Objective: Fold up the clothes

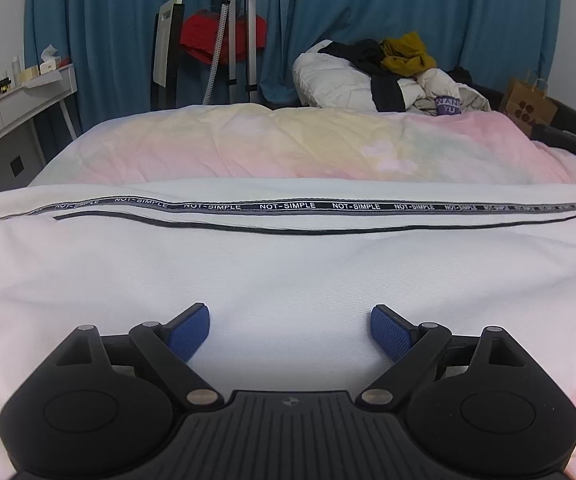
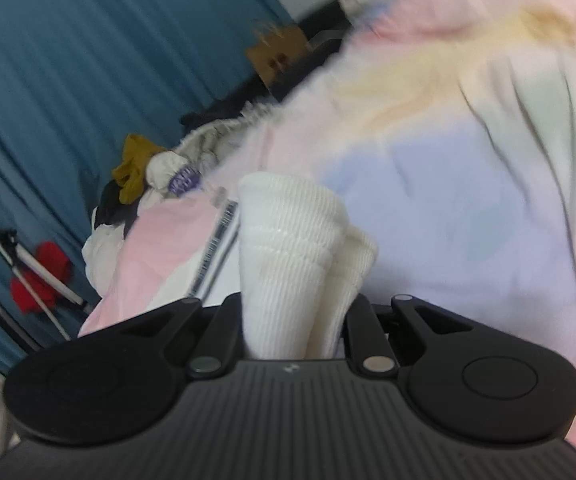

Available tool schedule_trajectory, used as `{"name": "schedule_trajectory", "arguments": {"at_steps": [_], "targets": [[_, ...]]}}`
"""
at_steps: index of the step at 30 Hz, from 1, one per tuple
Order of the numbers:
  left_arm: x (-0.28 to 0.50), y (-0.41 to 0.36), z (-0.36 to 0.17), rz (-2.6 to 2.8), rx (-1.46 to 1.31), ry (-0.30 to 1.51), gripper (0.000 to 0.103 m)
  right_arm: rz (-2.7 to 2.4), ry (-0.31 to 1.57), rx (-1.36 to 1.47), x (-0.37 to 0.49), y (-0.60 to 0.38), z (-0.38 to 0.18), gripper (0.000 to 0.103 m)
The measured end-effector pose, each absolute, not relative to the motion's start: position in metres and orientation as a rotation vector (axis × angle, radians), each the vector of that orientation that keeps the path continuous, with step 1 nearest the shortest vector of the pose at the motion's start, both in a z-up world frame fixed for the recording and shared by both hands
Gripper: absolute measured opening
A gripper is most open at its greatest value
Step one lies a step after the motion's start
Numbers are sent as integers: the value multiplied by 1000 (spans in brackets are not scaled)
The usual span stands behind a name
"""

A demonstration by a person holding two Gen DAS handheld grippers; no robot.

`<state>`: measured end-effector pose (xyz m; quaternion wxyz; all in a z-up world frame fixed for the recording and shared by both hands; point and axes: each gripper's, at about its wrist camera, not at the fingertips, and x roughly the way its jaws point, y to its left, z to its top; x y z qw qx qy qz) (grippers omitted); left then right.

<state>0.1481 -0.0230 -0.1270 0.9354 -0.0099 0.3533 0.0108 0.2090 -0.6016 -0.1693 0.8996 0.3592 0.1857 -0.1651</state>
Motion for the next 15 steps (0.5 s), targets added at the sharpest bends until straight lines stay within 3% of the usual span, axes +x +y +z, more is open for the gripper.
{"name": "schedule_trajectory", "arguments": {"at_steps": [8,11,15], "targets": [[136,-7,-105,36,-114,685,89,-218,180,253,202,-472,-67,13],[124,12,-82,30,-230,613,89,-79,129,64,187,-392,-52,13],[106,30,-63,15,-329,545,89,133,171,-155,161,-288,-82,13]]}}
